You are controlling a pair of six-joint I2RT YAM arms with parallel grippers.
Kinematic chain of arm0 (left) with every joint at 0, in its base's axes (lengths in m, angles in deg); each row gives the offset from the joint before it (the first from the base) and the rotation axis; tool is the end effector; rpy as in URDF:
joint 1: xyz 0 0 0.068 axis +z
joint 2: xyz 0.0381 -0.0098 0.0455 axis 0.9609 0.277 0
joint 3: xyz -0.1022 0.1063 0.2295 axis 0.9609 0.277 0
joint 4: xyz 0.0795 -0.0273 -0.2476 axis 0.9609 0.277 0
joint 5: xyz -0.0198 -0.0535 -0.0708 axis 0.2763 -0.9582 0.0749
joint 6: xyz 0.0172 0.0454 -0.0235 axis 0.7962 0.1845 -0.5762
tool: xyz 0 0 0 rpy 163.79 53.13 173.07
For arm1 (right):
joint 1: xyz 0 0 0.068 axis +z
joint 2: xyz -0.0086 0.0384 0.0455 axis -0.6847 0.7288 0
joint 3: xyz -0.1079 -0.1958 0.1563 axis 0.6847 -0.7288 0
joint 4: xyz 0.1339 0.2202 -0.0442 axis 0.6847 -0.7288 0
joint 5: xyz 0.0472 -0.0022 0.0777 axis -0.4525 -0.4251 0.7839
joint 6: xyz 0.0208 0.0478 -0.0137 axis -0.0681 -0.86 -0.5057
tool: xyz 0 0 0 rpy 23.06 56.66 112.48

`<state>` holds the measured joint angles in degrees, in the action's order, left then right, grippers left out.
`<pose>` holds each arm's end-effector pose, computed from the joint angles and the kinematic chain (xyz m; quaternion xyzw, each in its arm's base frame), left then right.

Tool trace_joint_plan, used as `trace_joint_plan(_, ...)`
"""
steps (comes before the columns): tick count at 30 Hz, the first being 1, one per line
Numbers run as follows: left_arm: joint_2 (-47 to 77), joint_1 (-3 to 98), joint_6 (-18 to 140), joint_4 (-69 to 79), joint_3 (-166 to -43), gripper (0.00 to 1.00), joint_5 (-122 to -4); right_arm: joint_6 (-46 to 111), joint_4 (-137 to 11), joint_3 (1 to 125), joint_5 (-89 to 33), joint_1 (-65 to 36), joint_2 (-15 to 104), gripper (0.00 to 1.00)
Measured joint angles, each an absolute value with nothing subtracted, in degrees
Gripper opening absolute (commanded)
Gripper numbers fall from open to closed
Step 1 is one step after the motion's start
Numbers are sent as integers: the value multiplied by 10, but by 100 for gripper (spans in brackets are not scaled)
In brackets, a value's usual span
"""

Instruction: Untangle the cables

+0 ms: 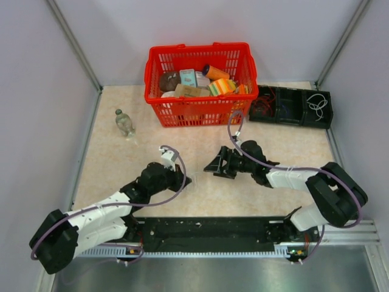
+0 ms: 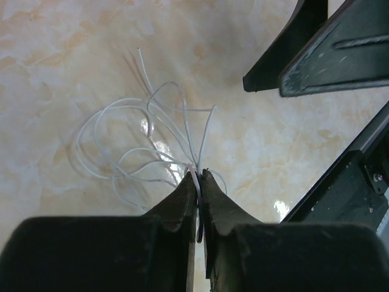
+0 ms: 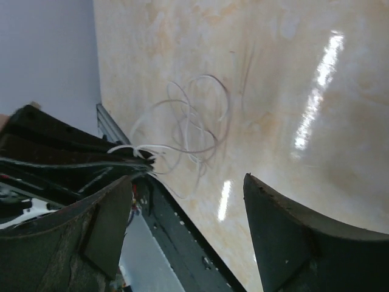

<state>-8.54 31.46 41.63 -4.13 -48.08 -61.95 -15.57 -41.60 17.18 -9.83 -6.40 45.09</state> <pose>0.1368 -0.1310 0.1790 0.1157 0.8341 -0.3646 0.3973 0.2072 0.1741 0.1643 0.0243 0.8558 0.4781 0.1959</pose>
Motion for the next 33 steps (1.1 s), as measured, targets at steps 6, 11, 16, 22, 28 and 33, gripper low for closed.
trace_joint_plan(6, -22, 315, 418, -36, -494, 47, -624, -244, -287, 172, -79, -51, 510, 69)
trace_joint_plan(11, -23, 315, 416, -29, -505, 67, -620, -292, -254, 161, -89, -38, 550, 67)
trace_joint_plan(16, -124, 315, 394, -37, -478, 63, -563, -322, -251, 150, -113, -27, 567, 61)
trace_joint_plan(22, -120, 315, 357, -26, -466, 59, -494, -344, -237, 156, -120, -16, 613, 41)
trace_joint_plan(28, -19, 315, 304, 37, -518, 68, -463, -352, -226, 173, -120, -16, 645, 38)
trace_joint_plan(33, 50, 319, 286, 57, -575, 67, -457, -353, -215, 181, -118, -16, 646, 42)
